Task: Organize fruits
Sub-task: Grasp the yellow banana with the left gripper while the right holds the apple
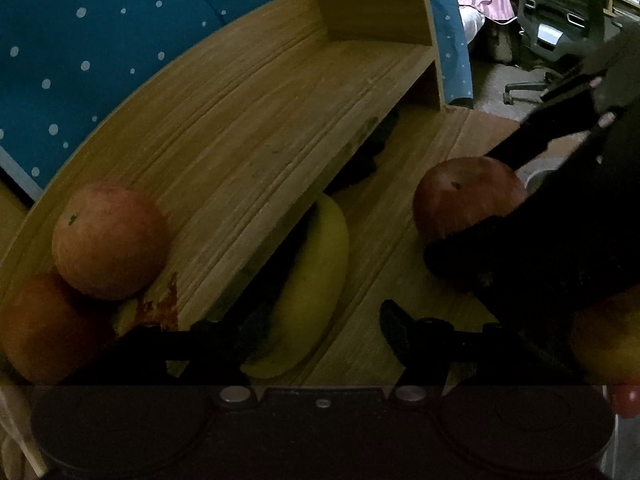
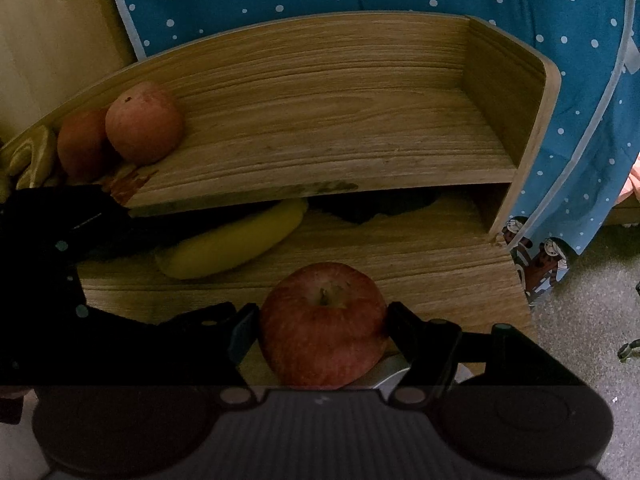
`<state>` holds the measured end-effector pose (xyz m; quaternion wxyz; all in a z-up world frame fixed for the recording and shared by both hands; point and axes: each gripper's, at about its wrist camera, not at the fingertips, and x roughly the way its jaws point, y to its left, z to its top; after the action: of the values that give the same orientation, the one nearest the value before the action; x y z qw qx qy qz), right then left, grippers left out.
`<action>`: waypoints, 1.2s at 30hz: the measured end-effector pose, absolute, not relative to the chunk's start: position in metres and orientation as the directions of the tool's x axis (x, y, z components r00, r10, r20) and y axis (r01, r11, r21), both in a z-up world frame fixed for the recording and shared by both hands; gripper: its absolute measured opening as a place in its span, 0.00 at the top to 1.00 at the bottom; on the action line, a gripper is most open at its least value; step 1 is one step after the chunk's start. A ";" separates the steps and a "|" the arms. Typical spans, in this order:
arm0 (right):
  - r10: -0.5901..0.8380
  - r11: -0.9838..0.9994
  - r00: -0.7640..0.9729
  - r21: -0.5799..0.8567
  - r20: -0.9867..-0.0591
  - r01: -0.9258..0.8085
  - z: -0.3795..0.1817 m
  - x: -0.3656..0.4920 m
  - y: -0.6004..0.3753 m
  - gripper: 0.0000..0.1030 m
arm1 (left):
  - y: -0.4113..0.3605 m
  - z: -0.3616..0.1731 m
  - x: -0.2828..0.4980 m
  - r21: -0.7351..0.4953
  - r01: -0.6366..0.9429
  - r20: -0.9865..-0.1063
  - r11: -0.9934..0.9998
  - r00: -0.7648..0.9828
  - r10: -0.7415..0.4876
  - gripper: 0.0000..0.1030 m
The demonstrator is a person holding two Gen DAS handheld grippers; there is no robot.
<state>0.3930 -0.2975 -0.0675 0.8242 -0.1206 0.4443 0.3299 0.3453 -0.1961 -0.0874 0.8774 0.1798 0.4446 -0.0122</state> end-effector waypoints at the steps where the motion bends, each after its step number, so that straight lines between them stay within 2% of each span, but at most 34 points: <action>1: 0.437 0.753 0.388 0.094 -0.811 -0.651 -0.068 0.393 -0.298 0.28 | -0.195 -0.087 0.346 0.305 0.175 -0.785 0.936 0.603 0.143 0.39; 3: 0.438 0.753 0.388 0.095 -0.811 -0.651 -0.068 0.393 -0.298 0.28 | -0.196 -0.088 0.349 0.329 0.164 -0.780 0.930 0.602 0.170 0.53; 5: 0.439 0.752 0.389 0.095 -0.810 -0.652 -0.067 0.392 -0.297 0.28 | -0.194 -0.086 0.350 0.342 0.154 -0.776 0.927 0.602 0.186 0.58; 16: 0.450 0.745 0.377 0.107 -0.810 -0.658 -0.064 0.386 -0.298 0.28 | -0.189 -0.076 0.339 0.279 0.162 -0.811 0.947 0.568 0.142 0.60; 25: 0.470 0.711 0.338 0.123 -0.816 -0.693 -0.063 0.372 -0.293 0.28 | -0.169 -0.068 0.295 0.211 0.166 -0.858 0.963 0.503 0.102 0.60; 33: 0.470 0.695 0.335 0.109 -0.817 -0.710 -0.067 0.367 -0.283 0.28 | -0.182 -0.079 0.312 0.210 0.272 -0.851 0.939 0.523 0.039 0.50; 36: 0.463 0.692 0.330 0.104 -0.822 -0.714 -0.069 0.367 -0.282 0.28 | -0.187 -0.079 0.316 0.219 0.294 -0.850 0.930 0.526 0.034 0.50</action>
<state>0.3668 -0.2824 -0.0691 0.8034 -0.1399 0.4480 0.3664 0.3165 -0.1868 -0.0791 0.8566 0.1705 0.4810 -0.0759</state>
